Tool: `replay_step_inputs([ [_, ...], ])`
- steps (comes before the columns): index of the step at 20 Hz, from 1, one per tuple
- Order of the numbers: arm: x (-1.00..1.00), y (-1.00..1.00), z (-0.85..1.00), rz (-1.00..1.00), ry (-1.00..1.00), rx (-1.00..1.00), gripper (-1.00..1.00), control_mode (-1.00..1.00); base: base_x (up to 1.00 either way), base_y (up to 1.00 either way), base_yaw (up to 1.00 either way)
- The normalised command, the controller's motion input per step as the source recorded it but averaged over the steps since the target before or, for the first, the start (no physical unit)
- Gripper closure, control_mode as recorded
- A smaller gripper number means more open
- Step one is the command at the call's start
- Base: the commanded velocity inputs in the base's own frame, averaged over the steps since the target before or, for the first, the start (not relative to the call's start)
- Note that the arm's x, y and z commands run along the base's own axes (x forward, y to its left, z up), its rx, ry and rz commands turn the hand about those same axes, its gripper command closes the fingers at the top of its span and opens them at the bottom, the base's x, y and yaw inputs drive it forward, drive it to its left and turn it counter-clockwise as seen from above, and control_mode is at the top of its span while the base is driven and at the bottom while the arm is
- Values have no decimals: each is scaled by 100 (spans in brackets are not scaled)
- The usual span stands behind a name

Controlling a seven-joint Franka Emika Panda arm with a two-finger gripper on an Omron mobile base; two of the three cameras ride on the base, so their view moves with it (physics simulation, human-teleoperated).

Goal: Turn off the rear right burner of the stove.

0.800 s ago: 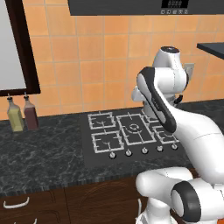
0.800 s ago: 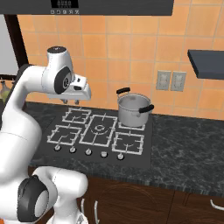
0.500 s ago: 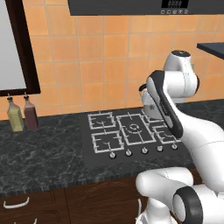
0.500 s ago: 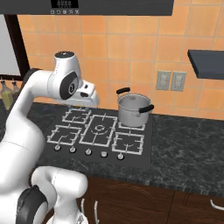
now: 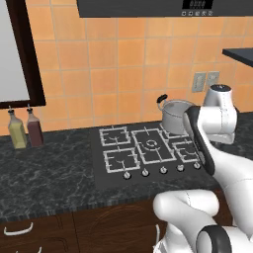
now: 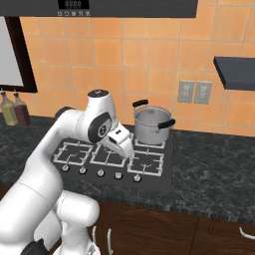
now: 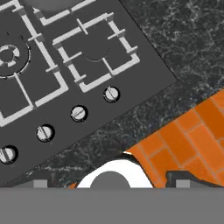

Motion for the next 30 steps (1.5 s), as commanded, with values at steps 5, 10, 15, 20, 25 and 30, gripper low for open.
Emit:
replay_step_inputs([
  [5,0,-16,-73,-56,7,19,-100,-100,0,0,0],
  [10,3,60,-49,-23,7,8,-100,-100,0,0,0],
  [15,8,55,-50,-4,7,0,-100,-100,0,0,0],
  [20,27,0,-42,0,2,5,-100,-100,0,0,0],
  [25,43,-13,-14,0,1,8,-100,-100,0,0,0],
  [30,45,-14,-9,0,0,0,-100,-100,0,0,0],
])
